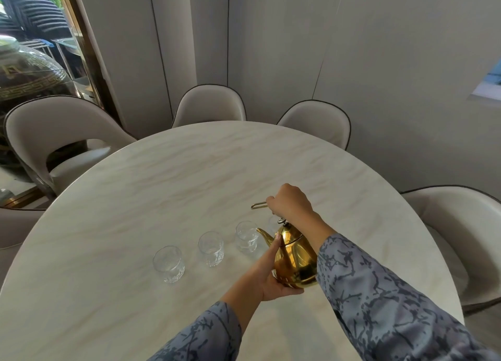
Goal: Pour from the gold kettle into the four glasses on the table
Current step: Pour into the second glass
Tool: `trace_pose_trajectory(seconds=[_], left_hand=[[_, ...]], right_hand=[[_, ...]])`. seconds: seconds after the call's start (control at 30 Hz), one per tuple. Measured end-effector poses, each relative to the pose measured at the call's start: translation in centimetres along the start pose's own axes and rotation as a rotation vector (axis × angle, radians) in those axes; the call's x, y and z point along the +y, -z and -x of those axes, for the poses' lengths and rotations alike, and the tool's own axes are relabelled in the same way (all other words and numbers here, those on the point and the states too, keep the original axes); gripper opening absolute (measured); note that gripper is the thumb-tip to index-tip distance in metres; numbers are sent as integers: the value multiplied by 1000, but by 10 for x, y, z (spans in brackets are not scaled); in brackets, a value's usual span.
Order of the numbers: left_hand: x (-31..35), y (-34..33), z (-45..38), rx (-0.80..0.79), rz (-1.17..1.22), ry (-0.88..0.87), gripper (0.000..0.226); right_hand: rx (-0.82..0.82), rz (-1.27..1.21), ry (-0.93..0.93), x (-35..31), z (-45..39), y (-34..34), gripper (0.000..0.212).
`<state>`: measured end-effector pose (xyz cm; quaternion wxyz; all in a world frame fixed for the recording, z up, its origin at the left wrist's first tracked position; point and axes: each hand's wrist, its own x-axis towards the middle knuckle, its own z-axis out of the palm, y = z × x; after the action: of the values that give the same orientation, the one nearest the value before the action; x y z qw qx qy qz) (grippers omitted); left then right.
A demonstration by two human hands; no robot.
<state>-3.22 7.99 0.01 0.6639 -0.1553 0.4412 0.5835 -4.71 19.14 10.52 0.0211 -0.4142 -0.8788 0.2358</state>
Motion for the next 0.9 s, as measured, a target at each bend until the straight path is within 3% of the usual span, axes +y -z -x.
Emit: trace_pose_trajectory(seconds=[0.2,0.4,0.57,0.63,0.8,0.9], left_hand=[[-1,6,-2,72,-95,-30,119],[-2,9,8,122,-226,-97,88],[-5,20,-6,176,-284,-193,141],[-7,28,-16,205,-259,-224,145],[-13,30,-1,175,-165,-265,137],[-14,26,23,144,-122,-226,111]], right_hand=[[14,-74,-11,13,4,-8,30],[75,-149,8,30,19,-13,48],[114,-245,53,43,35,-16,53],[108,-293,89,44,38,-18,53],[103,-304,191,36,46,-17,54],[91,-287,234,23,49,-16,55]])
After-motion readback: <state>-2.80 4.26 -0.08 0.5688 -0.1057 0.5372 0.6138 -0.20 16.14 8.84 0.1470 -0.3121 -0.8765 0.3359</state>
